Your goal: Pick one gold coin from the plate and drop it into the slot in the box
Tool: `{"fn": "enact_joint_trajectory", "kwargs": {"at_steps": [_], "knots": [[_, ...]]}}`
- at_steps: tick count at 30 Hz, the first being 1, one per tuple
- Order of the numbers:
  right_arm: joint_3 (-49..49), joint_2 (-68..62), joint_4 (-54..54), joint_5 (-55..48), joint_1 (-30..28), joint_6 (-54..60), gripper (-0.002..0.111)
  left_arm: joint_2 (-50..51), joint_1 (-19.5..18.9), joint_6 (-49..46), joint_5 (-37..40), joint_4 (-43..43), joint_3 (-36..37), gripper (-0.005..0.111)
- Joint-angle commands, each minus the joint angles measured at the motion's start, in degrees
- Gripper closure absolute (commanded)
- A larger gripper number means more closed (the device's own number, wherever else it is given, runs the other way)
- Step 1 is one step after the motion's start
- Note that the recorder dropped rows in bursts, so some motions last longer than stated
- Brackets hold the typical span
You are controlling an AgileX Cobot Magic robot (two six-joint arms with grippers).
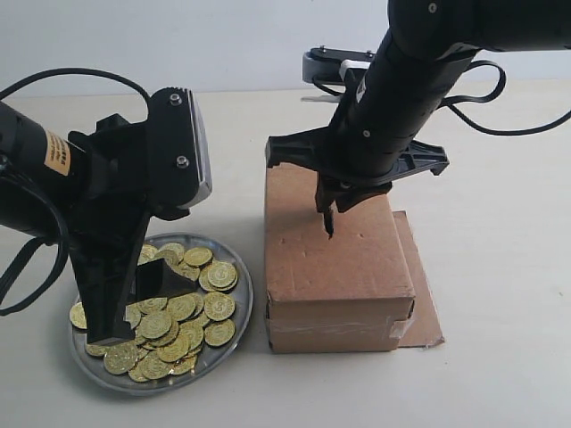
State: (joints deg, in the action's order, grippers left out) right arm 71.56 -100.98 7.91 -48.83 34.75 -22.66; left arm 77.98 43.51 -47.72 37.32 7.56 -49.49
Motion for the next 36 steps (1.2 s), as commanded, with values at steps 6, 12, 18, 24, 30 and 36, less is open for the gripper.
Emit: {"fn": "enact_joint_trajectory", "kwargs": {"at_steps": [6, 12, 18, 24, 30, 36], "knots": [[0.4, 9.8, -4.1, 11.8, -0.1, 6.8, 0.108, -2.5, -0.2, 0.5, 0.7, -0.2, 0.0, 0.082], [0.0, 29.3, -24.1, 16.4, -0.1, 6.9, 0.108, -9.5, -4.0, 9.4, 2.6, -1.3, 0.0, 0.107], [-8.3, 46.7, -26.6, 20.6, -0.1, 6.9, 0.108, -21.3, -11.4, 15.4, -3.1, 8.2, 6.7, 0.107], [-28.5, 67.2, -26.9, 31.7, -0.1, 4.8, 0.108, -37.5, -12.7, 14.8, -21.3, 26.9, 22.4, 0.107], [-49.5, 86.1, -26.9, 38.7, -0.1, -6.4, 0.108, -56.7, -12.7, 14.9, -29.5, 34.0, 38.3, 0.107], [-63.8, 94.9, -26.1, 44.7, -0.1, -12.5, 0.108, -69.3, -12.7, 15.4, -36.0, 41.3, 49.1, 0.107]]}}
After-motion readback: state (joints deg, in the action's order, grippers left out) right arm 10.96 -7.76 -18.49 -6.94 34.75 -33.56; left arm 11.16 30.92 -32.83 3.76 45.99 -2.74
